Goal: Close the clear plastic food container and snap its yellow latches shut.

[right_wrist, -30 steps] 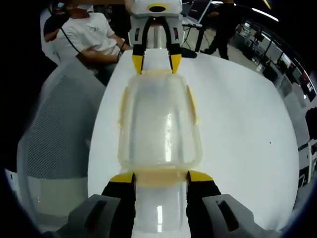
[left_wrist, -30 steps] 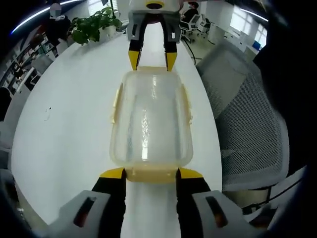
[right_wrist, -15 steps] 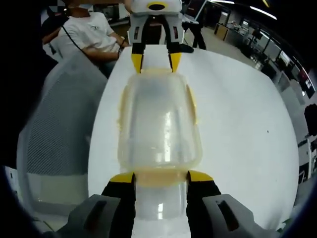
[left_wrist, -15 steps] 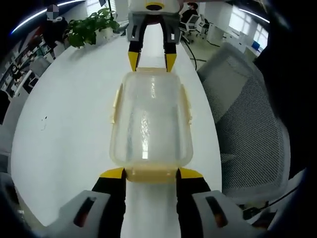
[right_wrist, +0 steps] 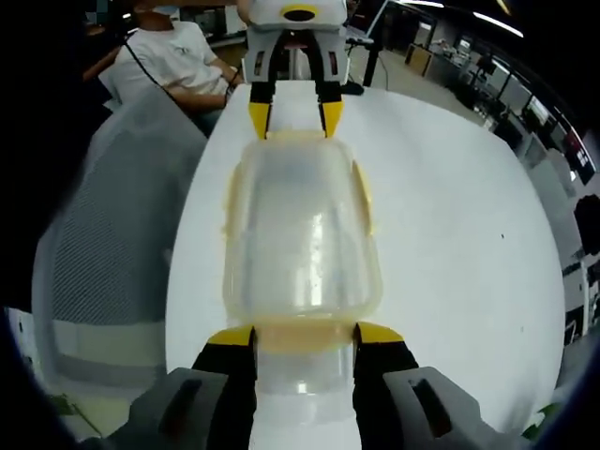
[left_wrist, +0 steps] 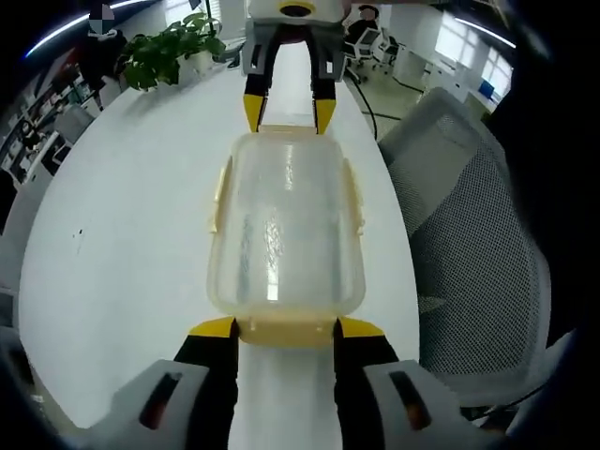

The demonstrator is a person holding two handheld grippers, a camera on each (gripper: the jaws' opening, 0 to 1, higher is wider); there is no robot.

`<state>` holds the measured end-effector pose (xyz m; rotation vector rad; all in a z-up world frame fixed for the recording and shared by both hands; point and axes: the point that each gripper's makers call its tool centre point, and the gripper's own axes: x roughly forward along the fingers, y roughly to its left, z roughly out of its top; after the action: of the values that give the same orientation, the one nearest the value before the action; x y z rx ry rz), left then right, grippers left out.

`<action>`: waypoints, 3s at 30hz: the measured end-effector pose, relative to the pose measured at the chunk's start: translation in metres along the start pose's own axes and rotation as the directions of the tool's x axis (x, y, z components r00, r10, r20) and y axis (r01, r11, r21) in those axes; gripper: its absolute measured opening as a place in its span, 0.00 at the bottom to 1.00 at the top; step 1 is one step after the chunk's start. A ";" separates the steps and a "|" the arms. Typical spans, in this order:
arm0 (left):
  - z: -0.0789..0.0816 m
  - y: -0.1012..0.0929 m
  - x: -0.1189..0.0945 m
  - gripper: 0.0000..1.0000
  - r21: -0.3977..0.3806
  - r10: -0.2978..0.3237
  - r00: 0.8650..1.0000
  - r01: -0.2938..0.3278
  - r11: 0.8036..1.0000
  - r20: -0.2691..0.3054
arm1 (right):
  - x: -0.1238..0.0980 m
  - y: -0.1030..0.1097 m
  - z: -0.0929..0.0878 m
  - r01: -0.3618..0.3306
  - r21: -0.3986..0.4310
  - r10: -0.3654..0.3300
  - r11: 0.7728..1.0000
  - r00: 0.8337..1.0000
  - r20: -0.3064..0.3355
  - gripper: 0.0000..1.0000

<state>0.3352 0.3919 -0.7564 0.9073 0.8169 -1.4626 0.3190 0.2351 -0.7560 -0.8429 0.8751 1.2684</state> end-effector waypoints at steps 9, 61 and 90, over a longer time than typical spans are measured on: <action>0.017 -0.002 0.011 0.38 -0.002 -0.004 1.000 0.004 1.000 0.004 | -0.007 0.002 -0.021 0.005 0.004 -0.005 1.000 1.000 -0.007 0.39; 0.071 -0.006 0.049 0.38 -0.013 -0.028 1.000 0.028 1.000 0.007 | -0.022 0.001 -0.086 0.020 0.021 -0.019 1.000 0.999 -0.044 0.39; 0.067 -0.007 0.055 0.40 0.009 -0.031 0.999 0.031 0.999 0.020 | -0.019 0.007 -0.092 -0.020 0.029 0.021 0.999 0.999 -0.036 0.40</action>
<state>0.3216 0.3082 -0.7754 0.8887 0.8140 -1.5009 0.3029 0.1455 -0.7788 -0.8386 0.9310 1.2592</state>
